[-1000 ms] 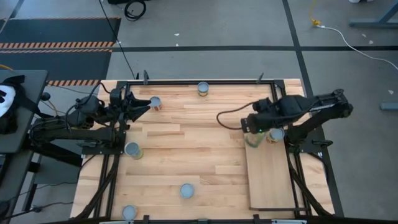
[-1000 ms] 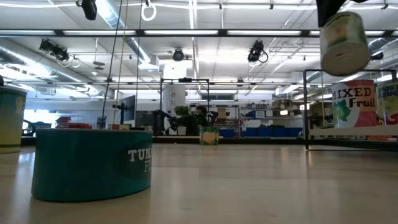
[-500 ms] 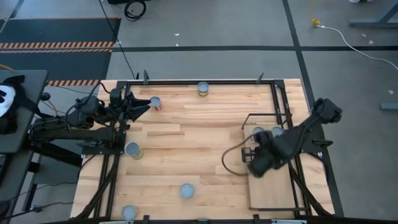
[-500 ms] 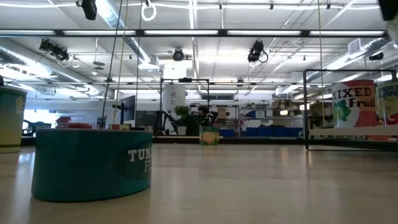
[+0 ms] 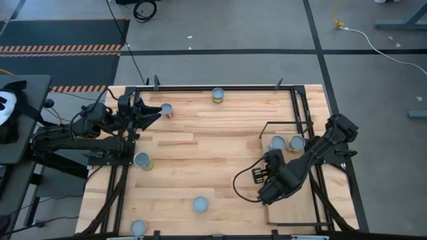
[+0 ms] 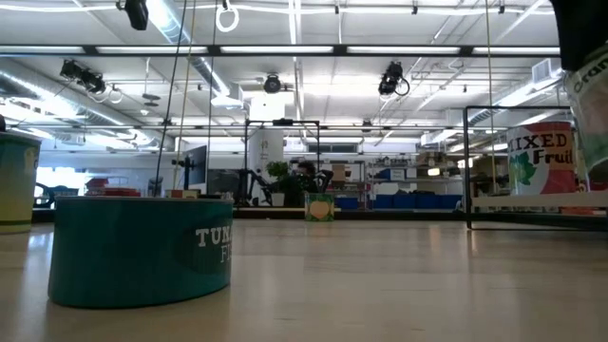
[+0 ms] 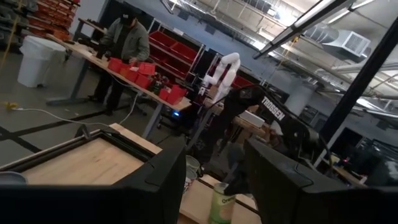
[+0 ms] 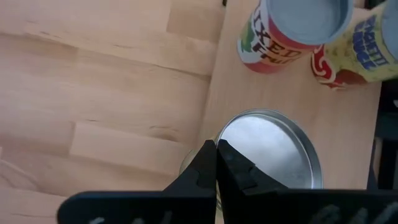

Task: Pick and place cans onto a shelf
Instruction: Put the canned oranges on the shelf, then put the canned carrots on the shelf

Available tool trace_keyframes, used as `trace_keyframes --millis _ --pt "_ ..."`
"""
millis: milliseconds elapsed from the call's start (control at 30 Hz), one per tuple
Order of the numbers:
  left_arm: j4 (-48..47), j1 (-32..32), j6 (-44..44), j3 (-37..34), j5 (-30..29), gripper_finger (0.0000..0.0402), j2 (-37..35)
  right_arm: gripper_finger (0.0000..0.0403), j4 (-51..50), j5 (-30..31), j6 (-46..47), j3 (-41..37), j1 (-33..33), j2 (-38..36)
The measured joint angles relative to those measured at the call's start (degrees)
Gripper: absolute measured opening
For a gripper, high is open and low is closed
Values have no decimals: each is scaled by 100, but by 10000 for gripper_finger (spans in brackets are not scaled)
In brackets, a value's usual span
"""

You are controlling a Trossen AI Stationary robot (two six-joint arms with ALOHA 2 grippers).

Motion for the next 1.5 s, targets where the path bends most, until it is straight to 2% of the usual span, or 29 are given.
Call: trace_keyframes --millis 167,267,433,700,833,967,1100,1200,1333,1500 --pt "-2 0 -11 0 385 169 0 2 2 253 -219 -2 4 -26" --pt "-3 0 -21 0 571 169 -1 2 -7 320 -654 -2 2 -59" --pt "-4 0 -397 0 634 169 0 3 17 385 -1289 -206 -7 -104" --pt "45 -11 -618 0 872 169 0 6 -5 518 -1769 -683 79 -645" --pt "628 -189 -618 2 794 169 137 10 -3 703 -2042 -941 305 -746" --pt "1266 -510 -615 61 677 161 646 25 93 756 -1832 -1132 542 -752" --pt "1002 -851 -495 557 199 150 1472 38 355 876 -1754 -1238 806 -752" --pt "530 -961 -113 1131 78 145 2050 40 342 852 -1752 -1248 941 -753" --pt "-462 -970 -121 2179 -173 144 2630 45 315 772 -1750 -1225 1120 -798" --pt "-2043 -1217 -58 3686 -886 143 3196 72 168 998 -2151 -774 1349 -869"
